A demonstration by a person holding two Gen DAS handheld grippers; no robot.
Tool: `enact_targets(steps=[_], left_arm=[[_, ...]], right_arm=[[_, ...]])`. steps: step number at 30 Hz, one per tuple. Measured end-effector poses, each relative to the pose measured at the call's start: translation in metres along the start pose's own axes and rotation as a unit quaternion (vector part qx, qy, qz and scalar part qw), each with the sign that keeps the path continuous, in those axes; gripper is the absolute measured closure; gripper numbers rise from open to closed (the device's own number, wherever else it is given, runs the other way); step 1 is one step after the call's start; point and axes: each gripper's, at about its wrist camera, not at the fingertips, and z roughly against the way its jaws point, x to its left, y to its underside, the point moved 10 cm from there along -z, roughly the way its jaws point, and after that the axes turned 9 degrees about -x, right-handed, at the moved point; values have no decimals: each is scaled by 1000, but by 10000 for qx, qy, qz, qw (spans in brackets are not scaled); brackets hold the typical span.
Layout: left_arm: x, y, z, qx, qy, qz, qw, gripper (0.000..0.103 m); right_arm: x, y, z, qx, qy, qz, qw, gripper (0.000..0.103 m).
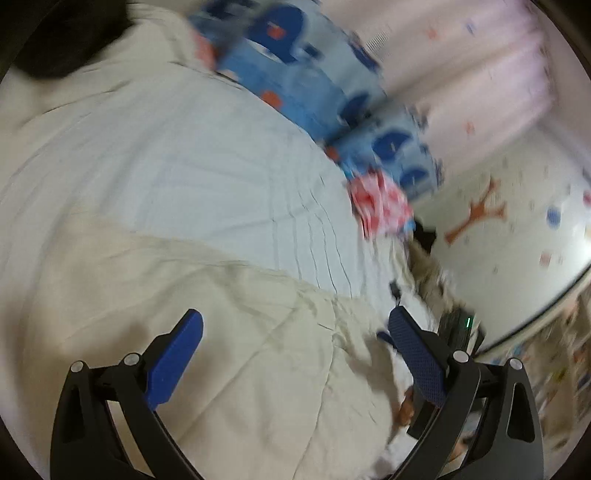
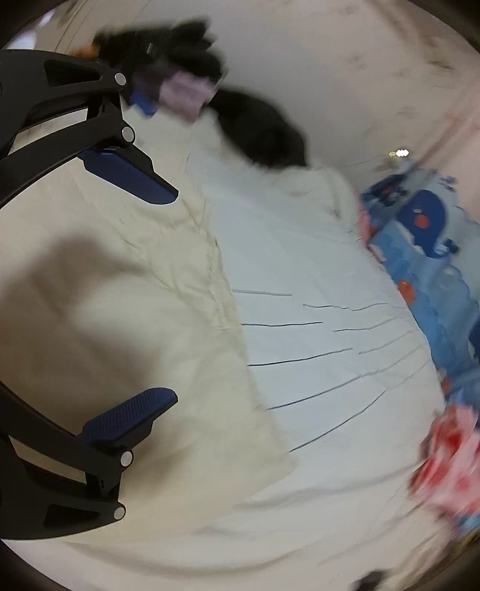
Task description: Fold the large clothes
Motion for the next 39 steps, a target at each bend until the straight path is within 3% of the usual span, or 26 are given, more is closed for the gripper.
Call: enact_targets(steps=[2, 4, 7, 11, 14, 16, 19, 21, 22, 23, 26, 29, 32, 34, 36, 37, 39], left_arm=[[3, 6, -34, 157, -198, -243, 9994, 7], [37, 27, -76, 539, -724, -161, 9958, 7], [64, 42, -98, 689, -894, 69, 9936, 8], [53, 37, -79, 625, -1162, -245, 9910, 8], [37, 3, -40, -81, -1026, -301, 9942, 7], [44, -20, -27, -454, -1180, -222, 9917, 7], [82, -17, -35, -260, -1404, 193, 9896, 7], [119, 5, -53, 75, -1692, 362, 9849, 7], [126, 11, -58, 97, -1628, 407, 9858, 7], [128, 10, -58, 48, -1643, 428, 9855, 7], [122, 11, -58, 109, -1775, 264, 9837, 7], [103, 5, -40, -162, -1669, 341, 9852, 7], [87, -6, 3, -551, -1467, 287, 9872, 7], [86, -3, 25, -668, -1577, 47, 9852, 7], [100, 12, 24, -456, -1778, -78, 9830, 7], [120, 30, 13, -133, -1821, 126, 9831, 7], [136, 42, 3, 78, -1716, 362, 9845, 7]], right_arm=[[-4, 4, -27, 174, 554, 604, 9965, 7], [-27, 22, -54, 487, 1045, 876, 9895, 7], [-42, 24, -72, 389, 1114, 533, 9916, 7], [-39, 28, -78, 692, 1342, 636, 9865, 7], [-8, 1, -71, 378, 1326, 871, 9866, 7], [17, -11, -70, 206, 1253, 1222, 9843, 7], [30, -14, -92, 408, 1224, 1460, 9808, 7], [2, 1, -123, 883, 1631, 1464, 9717, 7], [-14, 14, -138, 1164, 1619, 1305, 9712, 6], [-23, 15, -145, 1122, 1342, 862, 9808, 6], [-26, 10, -147, 1134, 1472, 862, 9788, 6], [-15, 4, -130, 1284, 1463, 998, 9758, 7], [0, -15, -71, 641, 1237, 1060, 9846, 7], [-2, -18, -34, 237, 1255, 1148, 9851, 7], [-22, -3, -16, 114, 1312, 988, 9863, 7], [-42, 13, -22, 230, 1361, 808, 9871, 7], [-53, 25, -31, 230, 1192, 683, 9903, 6]])
